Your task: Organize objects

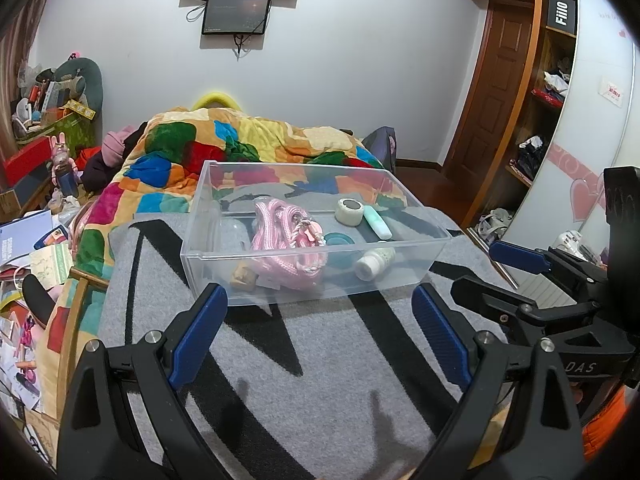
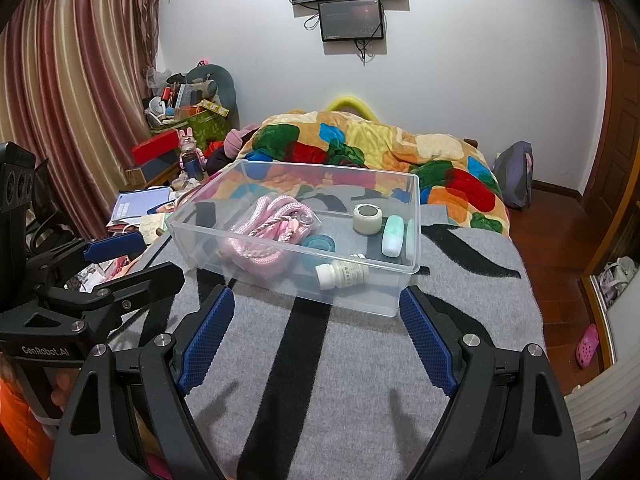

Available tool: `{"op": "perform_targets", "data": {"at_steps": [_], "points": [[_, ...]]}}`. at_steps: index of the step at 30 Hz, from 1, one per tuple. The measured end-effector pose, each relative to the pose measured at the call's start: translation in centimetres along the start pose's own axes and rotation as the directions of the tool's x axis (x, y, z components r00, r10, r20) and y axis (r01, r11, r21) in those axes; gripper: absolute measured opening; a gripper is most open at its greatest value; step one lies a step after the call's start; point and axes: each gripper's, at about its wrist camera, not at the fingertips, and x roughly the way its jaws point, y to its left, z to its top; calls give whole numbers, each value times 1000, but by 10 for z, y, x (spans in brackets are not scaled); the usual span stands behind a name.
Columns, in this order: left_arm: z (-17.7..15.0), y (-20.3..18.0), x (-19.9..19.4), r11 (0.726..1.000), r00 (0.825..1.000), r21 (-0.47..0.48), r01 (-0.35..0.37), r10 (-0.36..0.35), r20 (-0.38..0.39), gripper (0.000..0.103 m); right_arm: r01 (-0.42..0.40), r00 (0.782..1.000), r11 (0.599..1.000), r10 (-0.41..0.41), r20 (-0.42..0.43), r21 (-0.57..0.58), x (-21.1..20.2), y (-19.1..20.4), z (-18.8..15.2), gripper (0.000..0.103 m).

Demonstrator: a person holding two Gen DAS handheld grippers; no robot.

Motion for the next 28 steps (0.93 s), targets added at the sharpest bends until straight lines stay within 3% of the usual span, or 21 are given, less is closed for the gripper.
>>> {"op": "perform_targets", "data": {"at_steps": [28], "points": [[0,-7,-4,1000,1000,19,19,-19,13,94,-8,1000,1000,8,-12,0,2,2,-4,83]]}}
